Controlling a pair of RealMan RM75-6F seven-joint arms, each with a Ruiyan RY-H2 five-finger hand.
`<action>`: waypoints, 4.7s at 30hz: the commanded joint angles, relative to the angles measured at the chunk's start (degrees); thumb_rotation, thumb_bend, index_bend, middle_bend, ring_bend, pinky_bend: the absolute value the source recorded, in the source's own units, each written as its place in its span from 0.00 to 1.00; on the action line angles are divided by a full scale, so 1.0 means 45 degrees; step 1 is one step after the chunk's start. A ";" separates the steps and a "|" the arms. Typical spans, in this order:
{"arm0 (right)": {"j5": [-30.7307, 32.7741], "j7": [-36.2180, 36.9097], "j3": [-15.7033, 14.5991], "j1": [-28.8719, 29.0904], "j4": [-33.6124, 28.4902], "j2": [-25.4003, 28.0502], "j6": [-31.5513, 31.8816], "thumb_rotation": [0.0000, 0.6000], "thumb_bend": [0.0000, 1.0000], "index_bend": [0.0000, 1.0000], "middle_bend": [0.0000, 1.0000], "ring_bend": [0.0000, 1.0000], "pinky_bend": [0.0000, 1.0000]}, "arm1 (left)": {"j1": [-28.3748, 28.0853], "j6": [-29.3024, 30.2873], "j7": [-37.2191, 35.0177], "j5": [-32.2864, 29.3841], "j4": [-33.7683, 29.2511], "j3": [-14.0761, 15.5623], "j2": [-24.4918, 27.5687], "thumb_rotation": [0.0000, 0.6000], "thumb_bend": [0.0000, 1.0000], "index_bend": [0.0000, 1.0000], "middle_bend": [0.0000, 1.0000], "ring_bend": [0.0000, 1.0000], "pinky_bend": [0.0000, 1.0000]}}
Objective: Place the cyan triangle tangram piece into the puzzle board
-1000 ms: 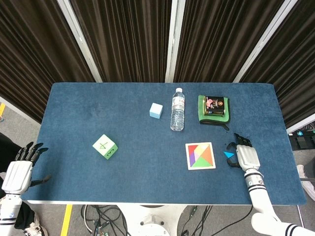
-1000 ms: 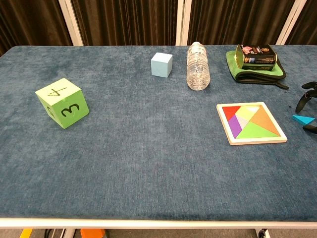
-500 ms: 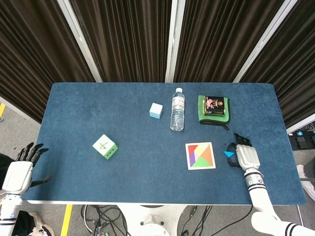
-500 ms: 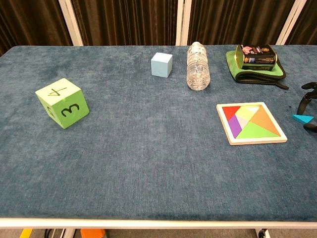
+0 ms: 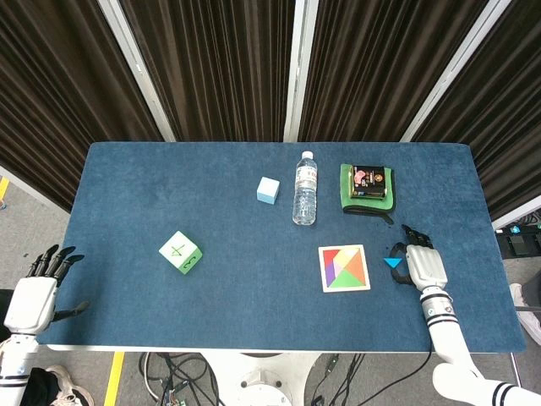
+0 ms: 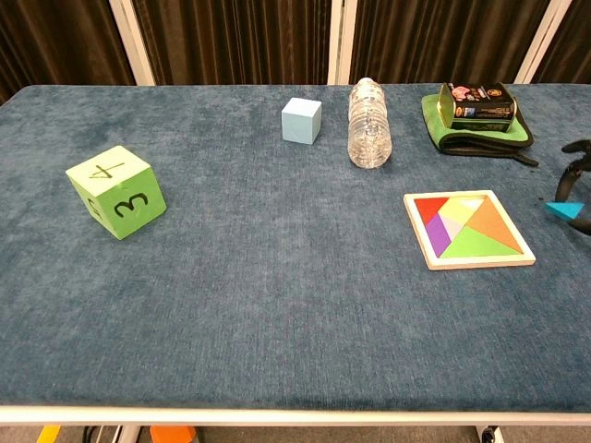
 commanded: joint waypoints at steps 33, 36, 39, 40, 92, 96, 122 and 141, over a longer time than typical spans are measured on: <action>0.2166 -0.2379 0.0478 0.1611 -0.0690 -0.1608 0.0521 1.00 0.28 0.52 0.01 0.00 0.00 | 0.0136 0.0104 -0.0685 -0.0096 0.0532 -0.0020 -0.0008 1.00 0.00 0.22 0.12 0.01 0.13; 0.2223 -0.2430 0.0514 0.1699 -0.0733 -0.1643 0.0519 1.00 0.28 0.52 0.01 0.00 0.00 | 0.0139 0.0095 -0.0693 -0.0097 0.0546 -0.0014 -0.0006 1.00 0.00 0.22 0.12 0.01 0.13; 0.2311 -0.2594 0.0541 0.1820 -0.0763 -0.1667 0.0526 1.00 0.28 0.52 0.01 0.00 0.00 | 0.0127 0.0061 -0.0690 -0.0095 0.0564 -0.0007 -0.0023 1.00 0.00 0.22 0.12 0.01 0.13; 0.2353 -0.2645 0.0552 0.1860 -0.0763 -0.1681 0.0521 1.00 0.28 0.52 0.01 0.00 0.00 | 0.0125 0.0059 -0.0694 -0.0095 0.0570 -0.0009 -0.0031 1.00 0.00 0.22 0.12 0.01 0.13; 0.3226 -0.3046 0.0431 0.2436 -0.0534 -0.2047 0.0567 1.00 0.28 0.52 0.01 0.00 0.00 | 0.0178 0.0028 -0.1242 -0.0068 0.0720 0.0042 0.0022 1.00 0.00 0.22 0.12 0.01 0.13; 0.3250 -0.2989 0.0444 0.2454 -0.0505 -0.2063 0.0535 1.00 0.28 0.52 0.01 0.00 0.00 | 0.0186 0.0022 -0.1243 -0.0076 0.0752 0.0046 0.0009 1.00 0.00 0.22 0.12 0.01 0.13; 0.3679 -0.3272 0.0418 0.2651 -0.0545 -0.2104 0.0497 1.00 0.27 0.48 0.01 0.00 0.00 | 0.0207 0.0009 -0.1412 -0.0085 0.0931 0.0056 -0.0042 1.00 0.00 0.22 0.12 0.01 0.13; 0.3362 -0.3108 0.0317 0.2628 -0.0801 -0.1819 0.0548 1.00 0.26 0.38 0.00 0.00 0.00 | 0.0193 -0.0027 -0.1443 -0.0087 0.0891 0.0052 -0.0024 1.00 0.00 0.22 0.12 0.01 0.13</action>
